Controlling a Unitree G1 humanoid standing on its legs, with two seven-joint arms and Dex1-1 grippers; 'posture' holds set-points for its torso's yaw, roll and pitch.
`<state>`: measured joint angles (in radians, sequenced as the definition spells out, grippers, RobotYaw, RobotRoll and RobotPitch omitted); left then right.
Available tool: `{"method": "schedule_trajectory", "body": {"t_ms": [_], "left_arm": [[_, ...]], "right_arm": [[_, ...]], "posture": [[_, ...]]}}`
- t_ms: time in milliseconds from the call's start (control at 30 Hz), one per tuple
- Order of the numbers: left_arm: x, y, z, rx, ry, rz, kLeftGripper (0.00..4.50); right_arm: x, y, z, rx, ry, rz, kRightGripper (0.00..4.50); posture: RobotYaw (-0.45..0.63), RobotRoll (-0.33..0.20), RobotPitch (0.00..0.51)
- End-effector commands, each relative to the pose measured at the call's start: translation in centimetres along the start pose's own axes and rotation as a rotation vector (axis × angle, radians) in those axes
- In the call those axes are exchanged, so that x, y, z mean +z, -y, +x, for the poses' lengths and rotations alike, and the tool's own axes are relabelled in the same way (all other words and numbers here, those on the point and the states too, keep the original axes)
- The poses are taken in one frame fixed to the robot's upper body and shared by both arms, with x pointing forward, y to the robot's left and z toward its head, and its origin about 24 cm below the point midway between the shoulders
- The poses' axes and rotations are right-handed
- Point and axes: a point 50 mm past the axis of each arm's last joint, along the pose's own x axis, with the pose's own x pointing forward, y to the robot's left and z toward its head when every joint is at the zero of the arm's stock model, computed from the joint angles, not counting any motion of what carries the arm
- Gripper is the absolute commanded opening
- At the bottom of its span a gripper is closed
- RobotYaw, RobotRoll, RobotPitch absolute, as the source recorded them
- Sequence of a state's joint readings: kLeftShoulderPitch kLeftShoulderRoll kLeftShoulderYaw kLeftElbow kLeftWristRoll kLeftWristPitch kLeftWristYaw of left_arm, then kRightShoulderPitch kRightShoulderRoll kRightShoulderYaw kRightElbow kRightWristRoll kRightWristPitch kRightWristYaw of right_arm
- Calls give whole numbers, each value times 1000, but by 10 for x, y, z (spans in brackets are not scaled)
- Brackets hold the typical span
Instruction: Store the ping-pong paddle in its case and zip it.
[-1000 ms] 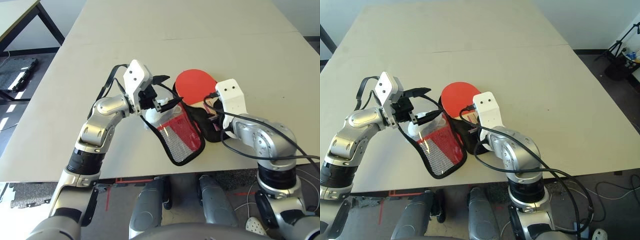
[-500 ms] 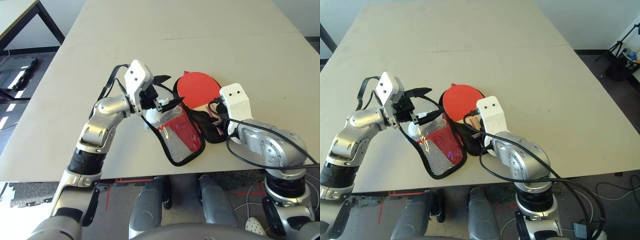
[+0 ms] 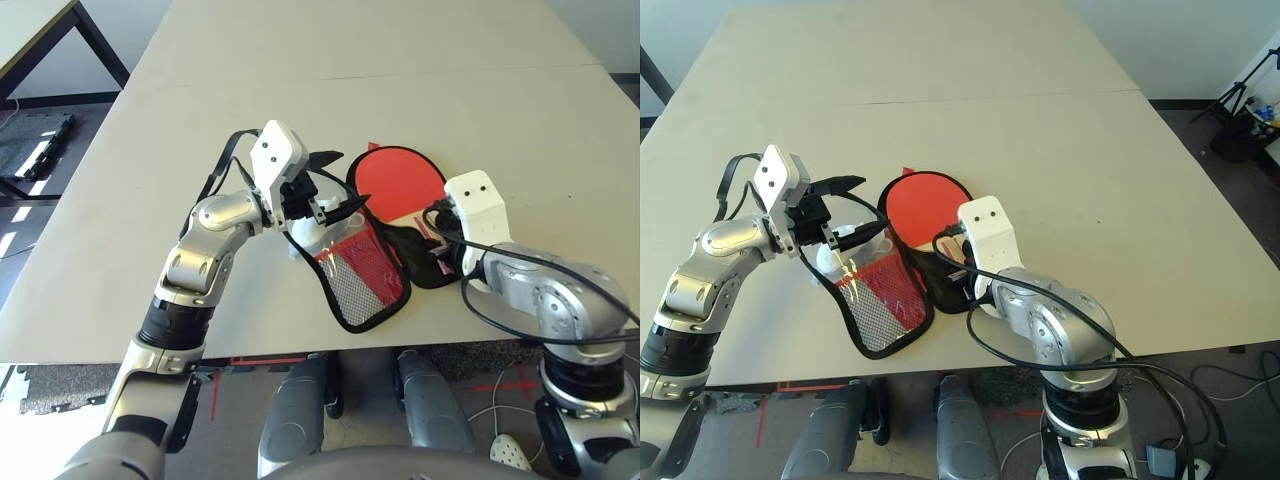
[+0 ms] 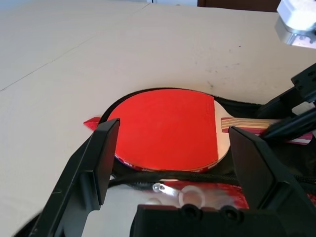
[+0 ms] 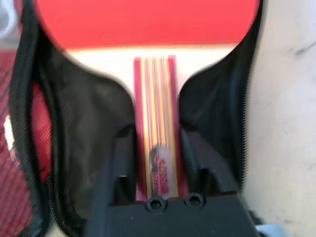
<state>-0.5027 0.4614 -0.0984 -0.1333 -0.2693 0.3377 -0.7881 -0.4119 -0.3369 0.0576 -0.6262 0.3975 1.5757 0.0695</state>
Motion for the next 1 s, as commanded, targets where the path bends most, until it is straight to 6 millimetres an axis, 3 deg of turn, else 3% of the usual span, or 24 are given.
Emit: {"method": "schedule_trajectory", "body": {"t_ms": [33,233,400,633,667,833,1000], "left_arm": [[-4,6,1,-28,-18,-5,4500],[12,2,-4,-58,-18,27,4500],[53,-12,-15,-78,4,82,4500],[94,-43,-56,-9,-52,133,4500],[94,-46,-61,0,-68,135,4500],[74,-77,-121,140,-310,137,4500],[48,-83,-157,168,-488,113,4500]], "right_arm": [[-1,-5,0,31,-22,4,2728],[12,-2,-20,89,183,-246,4463],[21,23,-31,127,305,-327,4463],[24,55,-27,149,376,-290,4463],[24,56,-27,150,388,-280,4463],[34,74,-21,114,460,-170,4463],[42,87,-17,87,513,-70,4463]], "posture": [[-74,0,243],[-63,0,241],[-47,0,236],[-6,0,230],[-3,0,231],[28,0,232],[36,0,234]]}}
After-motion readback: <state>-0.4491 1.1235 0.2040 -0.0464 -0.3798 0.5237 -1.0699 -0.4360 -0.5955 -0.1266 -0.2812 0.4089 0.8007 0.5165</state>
